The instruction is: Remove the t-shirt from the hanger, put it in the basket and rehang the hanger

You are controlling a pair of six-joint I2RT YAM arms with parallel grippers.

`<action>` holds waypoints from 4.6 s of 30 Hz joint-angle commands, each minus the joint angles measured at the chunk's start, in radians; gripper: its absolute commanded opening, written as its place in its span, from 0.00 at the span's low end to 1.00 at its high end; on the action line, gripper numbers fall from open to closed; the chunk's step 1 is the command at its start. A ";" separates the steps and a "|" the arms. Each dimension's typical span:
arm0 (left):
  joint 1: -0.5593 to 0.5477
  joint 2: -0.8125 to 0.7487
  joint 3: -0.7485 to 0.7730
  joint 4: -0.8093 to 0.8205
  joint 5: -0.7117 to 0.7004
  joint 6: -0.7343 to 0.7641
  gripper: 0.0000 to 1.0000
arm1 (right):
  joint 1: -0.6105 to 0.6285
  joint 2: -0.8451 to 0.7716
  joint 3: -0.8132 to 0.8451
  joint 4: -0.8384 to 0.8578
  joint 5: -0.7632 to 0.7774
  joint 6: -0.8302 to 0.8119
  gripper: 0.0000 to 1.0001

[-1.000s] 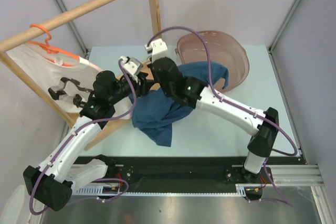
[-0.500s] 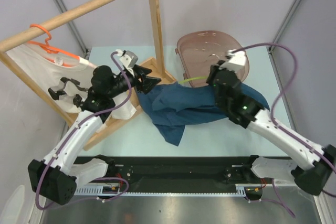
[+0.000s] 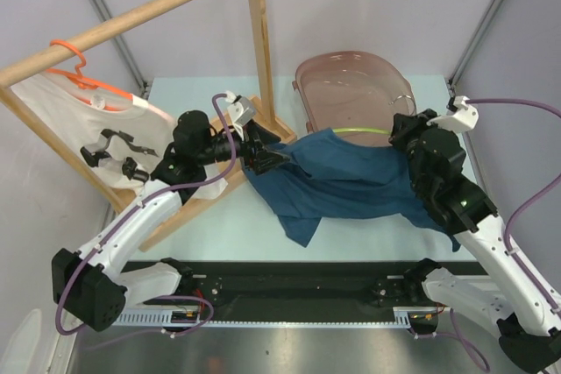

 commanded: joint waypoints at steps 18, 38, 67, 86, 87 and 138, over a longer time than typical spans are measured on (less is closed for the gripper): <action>-0.035 0.157 0.149 -0.179 -0.019 0.029 0.31 | -0.099 -0.121 0.000 0.000 -0.109 0.093 0.00; -0.025 -0.140 0.003 -0.082 -0.735 -0.023 0.01 | -0.108 -0.164 -0.075 -0.092 0.118 0.312 0.00; -0.022 -0.130 -0.014 -0.058 -0.694 -0.023 0.00 | -0.171 -0.391 -0.338 -0.052 0.217 0.810 0.00; -0.042 0.080 0.084 -0.110 -0.313 -0.047 0.00 | -0.184 0.114 -0.210 0.733 -0.460 0.792 0.00; -0.042 0.099 0.093 -0.124 -0.316 -0.049 0.00 | -0.184 0.117 -0.207 0.754 -0.458 0.803 0.00; -0.105 -0.036 -0.008 0.157 0.044 -0.092 1.00 | -0.215 -0.063 0.020 -0.097 -0.721 -0.346 0.00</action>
